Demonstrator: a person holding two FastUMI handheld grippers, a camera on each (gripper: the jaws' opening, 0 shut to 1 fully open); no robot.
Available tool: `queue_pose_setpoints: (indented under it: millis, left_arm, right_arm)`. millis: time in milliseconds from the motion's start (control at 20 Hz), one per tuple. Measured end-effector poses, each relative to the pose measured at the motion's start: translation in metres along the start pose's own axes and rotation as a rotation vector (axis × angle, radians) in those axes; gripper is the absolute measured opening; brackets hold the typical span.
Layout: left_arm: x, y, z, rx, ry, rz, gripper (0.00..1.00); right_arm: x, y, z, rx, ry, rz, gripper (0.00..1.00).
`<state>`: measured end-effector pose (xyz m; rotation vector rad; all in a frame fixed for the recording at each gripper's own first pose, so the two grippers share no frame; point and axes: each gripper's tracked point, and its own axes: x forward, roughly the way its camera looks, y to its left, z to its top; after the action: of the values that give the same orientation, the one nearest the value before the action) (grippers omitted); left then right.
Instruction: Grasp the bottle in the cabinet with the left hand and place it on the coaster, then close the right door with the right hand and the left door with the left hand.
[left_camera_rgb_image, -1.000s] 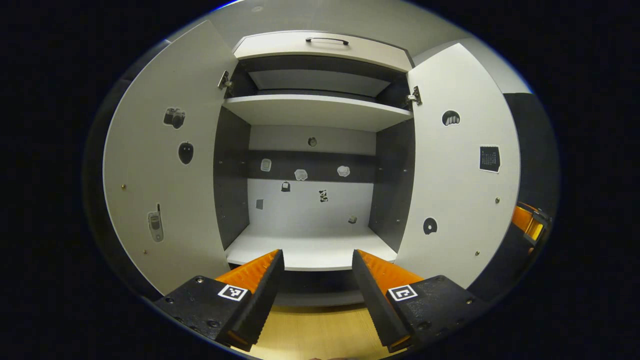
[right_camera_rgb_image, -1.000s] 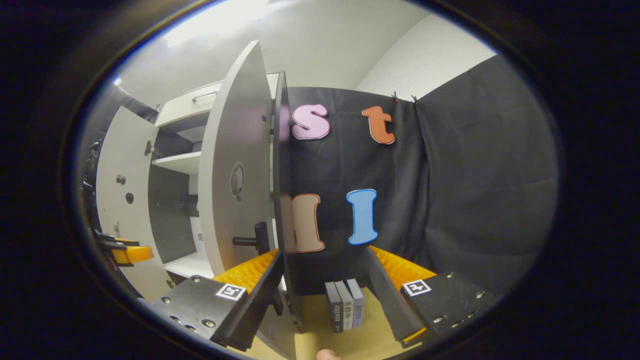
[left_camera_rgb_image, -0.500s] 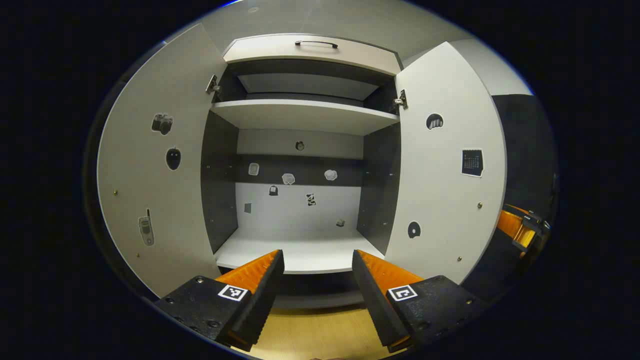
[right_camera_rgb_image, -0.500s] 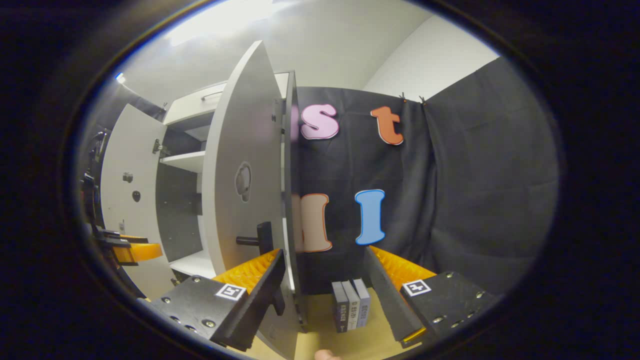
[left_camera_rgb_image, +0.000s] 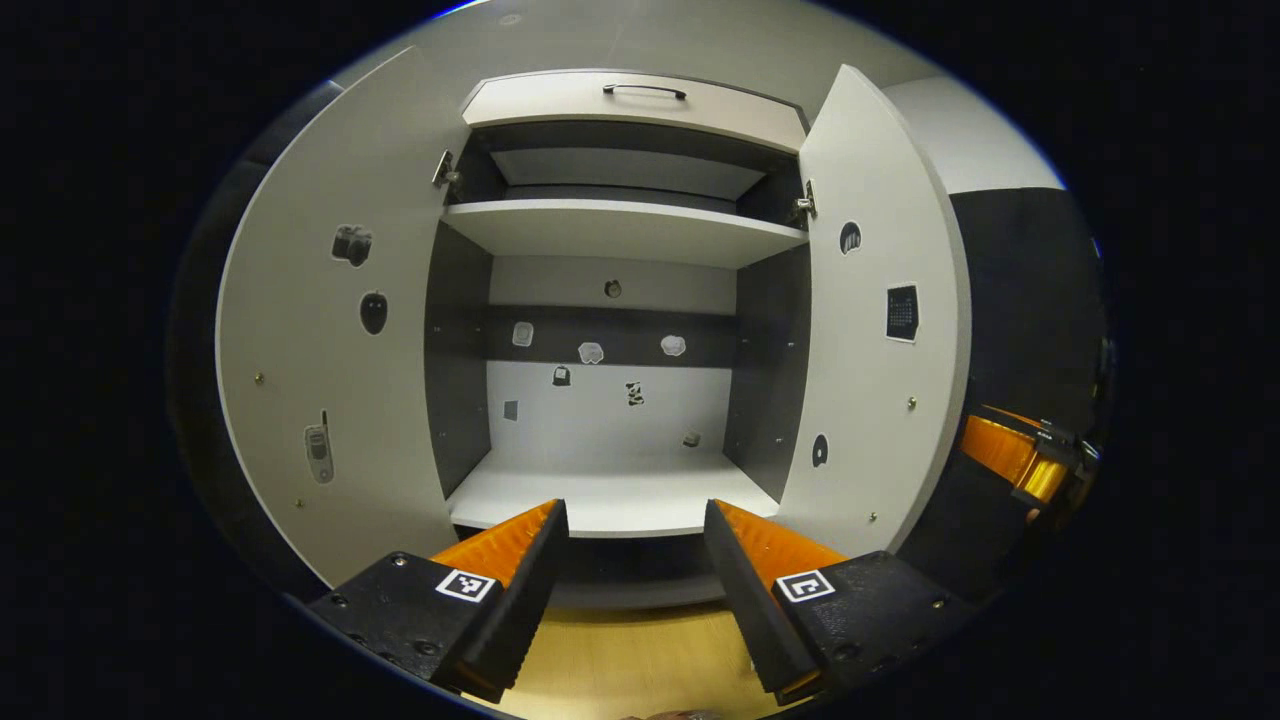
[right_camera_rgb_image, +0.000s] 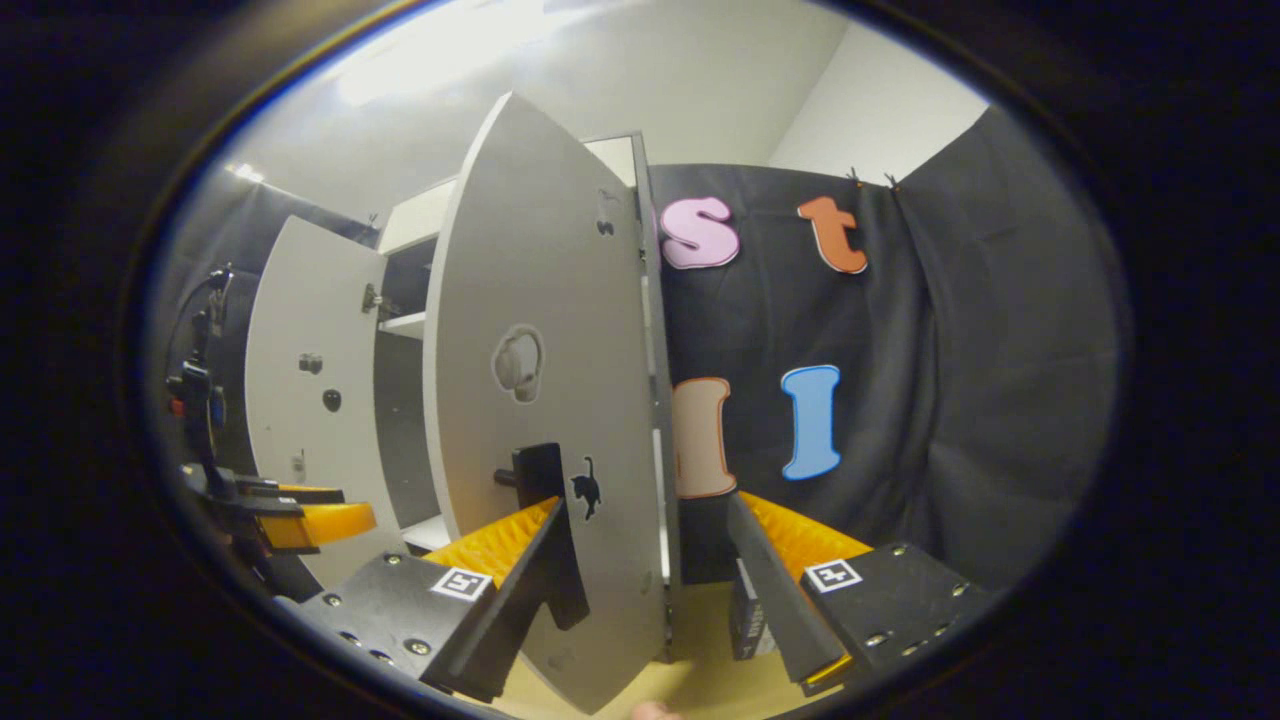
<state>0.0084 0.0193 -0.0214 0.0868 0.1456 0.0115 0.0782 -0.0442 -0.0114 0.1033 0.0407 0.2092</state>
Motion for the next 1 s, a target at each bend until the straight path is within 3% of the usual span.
queue_pose_setpoints:
  millis: [600, 1000]
  left_arm:
    - [-0.031, 0.047, -0.007, -0.022, 0.018, 0.125, 0.87]
    - [-0.037, 0.057, -0.003, -0.055, -0.009, 0.163, 0.87]
  right_arm:
    - [0.019, 0.082, -0.015, 0.02, 0.043, 0.201, 0.98]
    - [0.024, 0.089, -0.014, 0.036, 0.037, 0.219, 0.98]
